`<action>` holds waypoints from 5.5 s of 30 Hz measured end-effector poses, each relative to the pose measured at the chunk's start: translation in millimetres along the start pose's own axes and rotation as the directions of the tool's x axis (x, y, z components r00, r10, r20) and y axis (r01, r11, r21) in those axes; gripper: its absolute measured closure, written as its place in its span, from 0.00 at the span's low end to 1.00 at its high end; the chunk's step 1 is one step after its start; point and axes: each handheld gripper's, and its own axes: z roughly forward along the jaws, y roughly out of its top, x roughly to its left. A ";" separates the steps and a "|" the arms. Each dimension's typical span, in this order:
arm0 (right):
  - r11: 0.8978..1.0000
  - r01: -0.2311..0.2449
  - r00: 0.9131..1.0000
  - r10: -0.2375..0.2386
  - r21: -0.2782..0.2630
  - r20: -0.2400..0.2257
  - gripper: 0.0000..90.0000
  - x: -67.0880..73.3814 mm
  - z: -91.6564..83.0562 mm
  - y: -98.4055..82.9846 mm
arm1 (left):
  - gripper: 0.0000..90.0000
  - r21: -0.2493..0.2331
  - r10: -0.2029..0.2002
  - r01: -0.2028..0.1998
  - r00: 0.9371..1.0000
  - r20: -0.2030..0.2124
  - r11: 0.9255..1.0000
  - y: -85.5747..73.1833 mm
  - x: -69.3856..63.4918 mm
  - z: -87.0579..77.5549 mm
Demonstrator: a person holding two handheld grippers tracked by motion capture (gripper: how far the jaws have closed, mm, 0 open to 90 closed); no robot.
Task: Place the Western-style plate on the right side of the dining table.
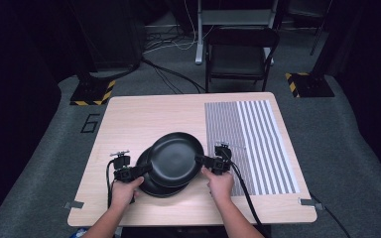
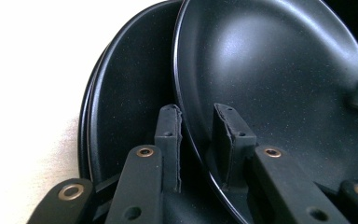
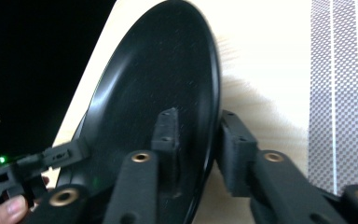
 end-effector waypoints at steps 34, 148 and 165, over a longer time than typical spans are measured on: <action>0.997 -0.049 0.993 0.056 0.067 -0.103 0.82 -8.4 5.0 -16.5 | 0.80 -0.003 -0.038 0.039 0.991 0.125 0.999 -5.5 16.8 0.5; 0.984 -0.177 0.962 0.177 0.018 -0.210 0.87 -16.5 -68.8 42.4 | 0.79 -0.055 0.079 -0.070 0.982 0.175 0.996 47.6 -79.2 -4.0; 0.978 -0.204 0.965 0.196 -0.031 -0.176 0.87 -43.2 -105.6 46.2 | 0.79 -0.029 0.111 -0.107 0.969 0.222 0.994 49.7 -116.1 25.4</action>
